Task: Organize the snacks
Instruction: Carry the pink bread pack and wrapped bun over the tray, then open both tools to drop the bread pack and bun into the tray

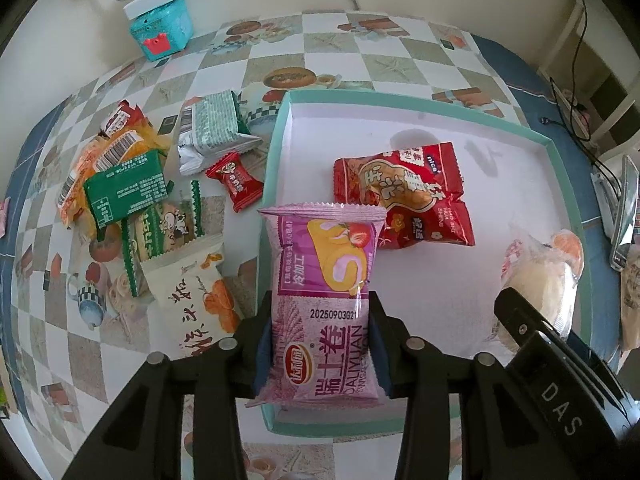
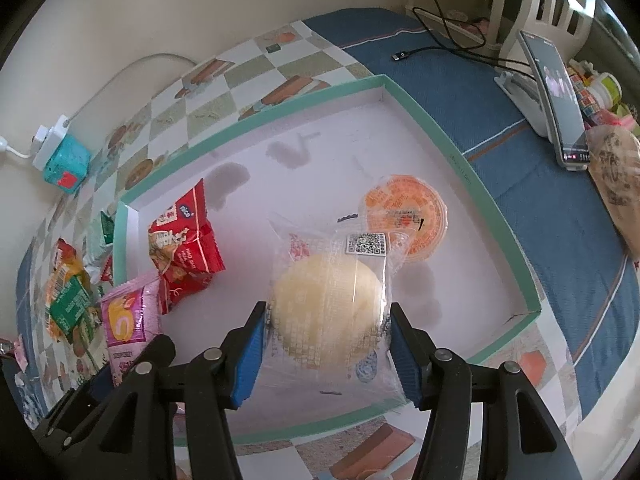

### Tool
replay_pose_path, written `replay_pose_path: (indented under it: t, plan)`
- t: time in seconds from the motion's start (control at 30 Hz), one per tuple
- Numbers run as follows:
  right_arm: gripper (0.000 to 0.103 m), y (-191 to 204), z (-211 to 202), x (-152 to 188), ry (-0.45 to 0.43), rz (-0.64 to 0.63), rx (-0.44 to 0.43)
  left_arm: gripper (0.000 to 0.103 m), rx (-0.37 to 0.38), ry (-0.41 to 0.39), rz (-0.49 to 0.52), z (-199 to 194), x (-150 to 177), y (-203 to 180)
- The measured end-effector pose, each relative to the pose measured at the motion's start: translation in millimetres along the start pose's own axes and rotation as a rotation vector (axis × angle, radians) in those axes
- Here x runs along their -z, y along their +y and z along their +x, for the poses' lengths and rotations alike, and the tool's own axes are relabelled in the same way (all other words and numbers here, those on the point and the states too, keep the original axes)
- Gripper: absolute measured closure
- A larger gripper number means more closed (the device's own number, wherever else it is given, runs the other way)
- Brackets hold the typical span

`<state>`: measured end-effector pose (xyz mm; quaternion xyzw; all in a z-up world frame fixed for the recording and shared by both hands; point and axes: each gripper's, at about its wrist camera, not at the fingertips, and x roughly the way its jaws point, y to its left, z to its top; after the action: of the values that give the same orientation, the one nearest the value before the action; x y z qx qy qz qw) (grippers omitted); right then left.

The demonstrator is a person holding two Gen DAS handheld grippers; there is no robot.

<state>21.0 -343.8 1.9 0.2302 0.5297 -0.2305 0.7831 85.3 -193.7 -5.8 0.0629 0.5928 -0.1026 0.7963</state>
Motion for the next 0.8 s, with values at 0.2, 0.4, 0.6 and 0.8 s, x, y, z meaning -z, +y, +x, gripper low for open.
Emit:
replay_pose_path:
  t: [0.2,0.4,0.6,0.8]
  plan:
    - [0.036,-10.3,-1.3,-1.7,0.001,0.055,-0.015,0.032,-0.011,-0.031,-0.008,-7.0,-2.4,4.2]
    - [0.033,-9.0,-15.2,-3.3,-0.04,0.055,-0.038,0.026,0.013,-0.064,-0.026,-20.9,-5.4,12.3]
    - [0.032,-5.5,-33.5,-5.7,-0.093,0.044,-0.059,0.021,0.03,-0.096,-0.058,-35.6,-6.3,22.6]
    - [0.019,-2.0,-35.5,-5.6,-0.106,0.028,-0.065,0.011,0.038,-0.11,-0.129,-39.7,-9.9,47.9]
